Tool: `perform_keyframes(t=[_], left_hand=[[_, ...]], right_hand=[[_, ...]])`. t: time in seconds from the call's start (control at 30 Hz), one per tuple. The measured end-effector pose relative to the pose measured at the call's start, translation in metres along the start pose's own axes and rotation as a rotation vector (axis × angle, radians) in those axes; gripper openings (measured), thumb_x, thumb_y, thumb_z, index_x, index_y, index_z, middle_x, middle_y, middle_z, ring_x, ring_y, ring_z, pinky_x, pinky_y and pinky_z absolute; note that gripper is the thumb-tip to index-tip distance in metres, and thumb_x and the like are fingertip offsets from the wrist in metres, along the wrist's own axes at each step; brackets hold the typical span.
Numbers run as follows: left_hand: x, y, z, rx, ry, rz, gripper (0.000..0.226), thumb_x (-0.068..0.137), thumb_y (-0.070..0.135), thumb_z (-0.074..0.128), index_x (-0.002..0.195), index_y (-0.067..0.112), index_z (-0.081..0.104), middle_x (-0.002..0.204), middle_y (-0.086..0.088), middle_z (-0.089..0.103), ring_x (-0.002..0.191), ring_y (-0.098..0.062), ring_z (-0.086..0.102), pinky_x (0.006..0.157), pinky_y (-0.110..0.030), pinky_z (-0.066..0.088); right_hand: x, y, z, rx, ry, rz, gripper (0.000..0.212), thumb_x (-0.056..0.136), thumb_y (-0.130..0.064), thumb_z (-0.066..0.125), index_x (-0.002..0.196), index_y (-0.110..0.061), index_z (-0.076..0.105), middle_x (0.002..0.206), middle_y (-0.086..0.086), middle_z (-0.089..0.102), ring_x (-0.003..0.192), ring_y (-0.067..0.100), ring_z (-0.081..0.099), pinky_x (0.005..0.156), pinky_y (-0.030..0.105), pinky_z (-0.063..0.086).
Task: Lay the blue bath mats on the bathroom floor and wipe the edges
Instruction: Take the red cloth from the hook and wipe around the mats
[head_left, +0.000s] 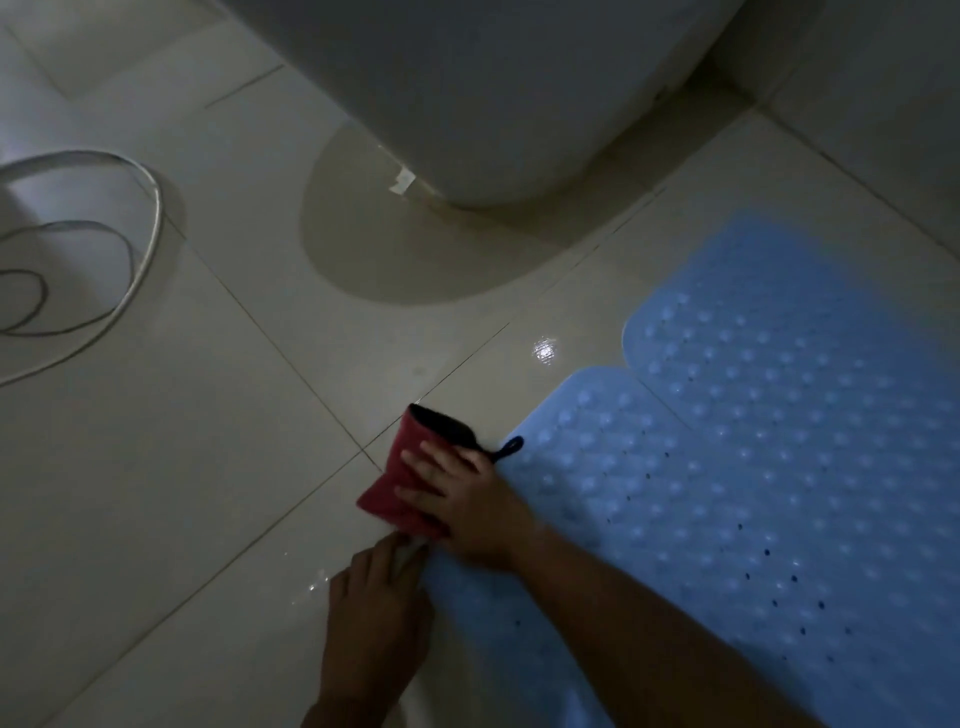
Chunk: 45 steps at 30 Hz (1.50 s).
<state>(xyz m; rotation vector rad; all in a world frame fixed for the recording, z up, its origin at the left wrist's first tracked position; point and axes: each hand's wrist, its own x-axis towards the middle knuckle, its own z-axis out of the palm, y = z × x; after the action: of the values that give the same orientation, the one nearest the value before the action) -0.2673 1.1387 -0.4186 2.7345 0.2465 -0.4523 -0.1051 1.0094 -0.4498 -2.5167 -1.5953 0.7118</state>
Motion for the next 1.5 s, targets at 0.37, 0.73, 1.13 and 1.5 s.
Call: perform_keyframes(t=[0.37,0.73,1.13,1.5], left_hand=[[-0.011,-0.017,-0.004,-0.071,0.001,-0.055,0.047,0.080,0.037,0.048,0.117,0.024,0.073,0.130,-0.007,0.063,0.110,-0.031,0.060,0.081,-0.045,0.051],[0.023,-0.037,-0.011,-0.086,0.131,-0.203,0.049,0.070,0.049,0.048,0.105,0.029,0.076,0.121,-0.007,0.066,0.099,-0.043,0.061,0.072,-0.055,0.052],[0.174,0.119,0.004,-0.243,0.242,0.323,0.049,0.062,0.046,0.053,0.110,0.037,0.062,0.113,0.003,0.073,0.106,-0.023,0.054,0.072,-0.042,0.054],[0.292,0.243,0.032,-0.081,0.199,0.606,0.069,0.076,0.039,0.063,0.141,0.017,0.059,0.155,-0.014,0.047,0.144,-0.041,0.042,0.103,-0.050,0.046]], right_hand=[[-0.009,0.097,-0.047,0.072,0.166,0.741,0.058,0.101,-0.050,0.029,0.156,-0.029,0.033,0.165,0.018,0.022,0.153,0.043,0.013,0.121,0.065,0.006],[-0.022,0.034,-0.003,-0.080,0.040,-0.013,0.072,0.086,-0.046,0.056,0.152,-0.024,0.039,0.166,0.013,0.023,0.154,0.034,0.017,0.123,0.060,0.012],[-0.021,0.227,-0.104,0.156,0.120,0.764,0.066,0.105,-0.048,0.026,0.160,-0.013,0.017,0.167,0.018,0.009,0.155,0.035,0.005,0.126,0.052,0.002],[-0.017,0.323,-0.143,0.318,0.105,0.923,0.075,0.102,-0.059,0.024,0.162,-0.018,0.008,0.169,0.013,-0.005,0.156,0.033,-0.006,0.126,0.053,0.005]])
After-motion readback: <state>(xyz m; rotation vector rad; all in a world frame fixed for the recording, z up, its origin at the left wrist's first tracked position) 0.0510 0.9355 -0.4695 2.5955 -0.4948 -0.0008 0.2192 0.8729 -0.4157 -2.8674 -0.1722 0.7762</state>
